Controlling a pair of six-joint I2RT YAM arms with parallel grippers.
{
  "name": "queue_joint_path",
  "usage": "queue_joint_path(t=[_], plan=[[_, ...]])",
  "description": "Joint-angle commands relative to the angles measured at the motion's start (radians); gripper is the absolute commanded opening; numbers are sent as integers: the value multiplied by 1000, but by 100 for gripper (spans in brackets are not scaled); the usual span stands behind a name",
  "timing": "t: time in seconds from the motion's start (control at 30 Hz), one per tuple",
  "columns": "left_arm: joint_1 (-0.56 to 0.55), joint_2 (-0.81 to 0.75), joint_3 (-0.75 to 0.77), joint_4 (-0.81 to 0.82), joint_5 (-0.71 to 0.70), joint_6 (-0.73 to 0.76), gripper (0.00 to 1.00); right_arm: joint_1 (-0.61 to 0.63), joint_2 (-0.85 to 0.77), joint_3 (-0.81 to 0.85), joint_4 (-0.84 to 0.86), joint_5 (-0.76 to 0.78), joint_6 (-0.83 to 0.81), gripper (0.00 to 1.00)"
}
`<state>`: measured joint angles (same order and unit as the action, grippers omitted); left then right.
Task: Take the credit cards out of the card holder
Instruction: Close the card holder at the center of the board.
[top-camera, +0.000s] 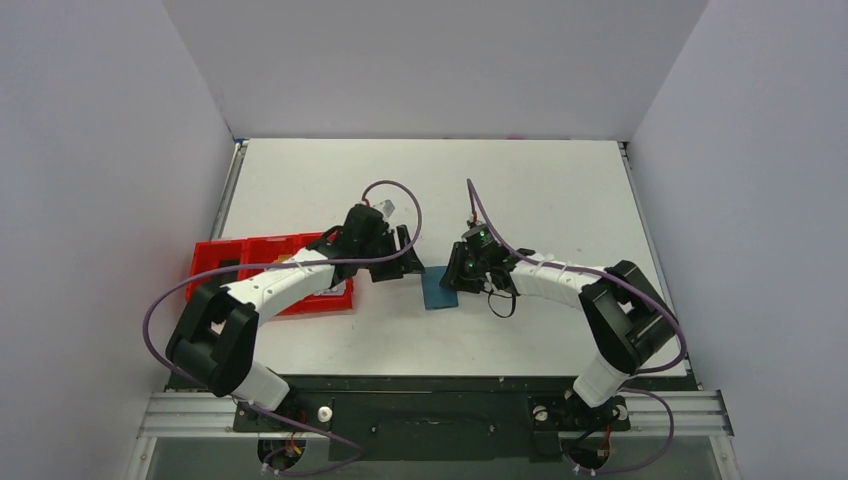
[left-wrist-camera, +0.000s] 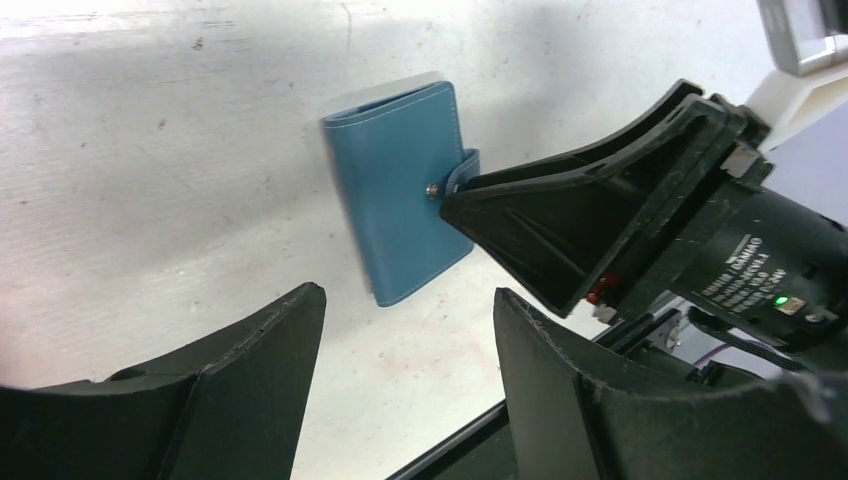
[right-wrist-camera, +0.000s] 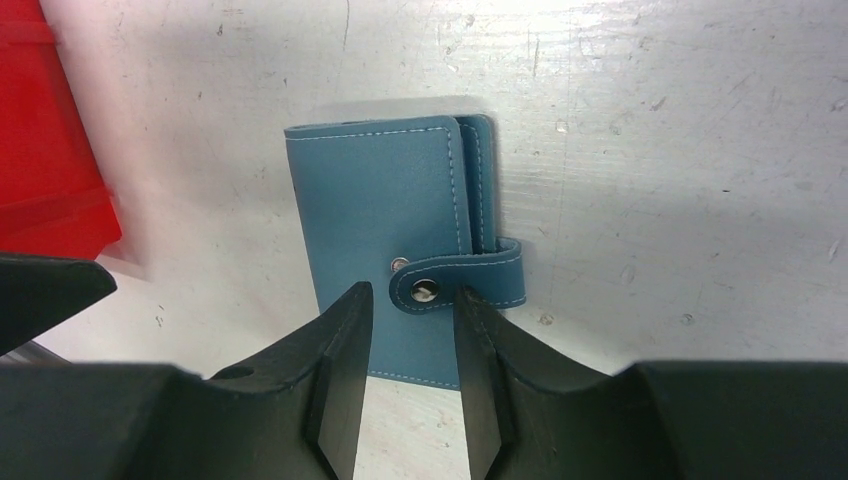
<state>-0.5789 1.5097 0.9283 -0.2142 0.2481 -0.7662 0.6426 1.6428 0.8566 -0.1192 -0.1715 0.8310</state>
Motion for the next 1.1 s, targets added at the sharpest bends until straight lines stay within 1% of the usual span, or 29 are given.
queue_joint_path(t=[0.0, 0.17, 0.83, 1.07], plan=[[7, -40, -10, -36, -46, 50, 61, 5, -61, 47, -41, 29, 5, 33], [2, -33, -29, -21, -30, 51, 61, 4, -81, 60, -51, 29, 11, 33], [-13, -13, -15, -14, -19, 63, 61, -1, -97, 89, -86, 37, -2, 33], [-13, -22, 22, -39, -22, 84, 61, -30, -155, 109, -131, 41, -28, 34]])
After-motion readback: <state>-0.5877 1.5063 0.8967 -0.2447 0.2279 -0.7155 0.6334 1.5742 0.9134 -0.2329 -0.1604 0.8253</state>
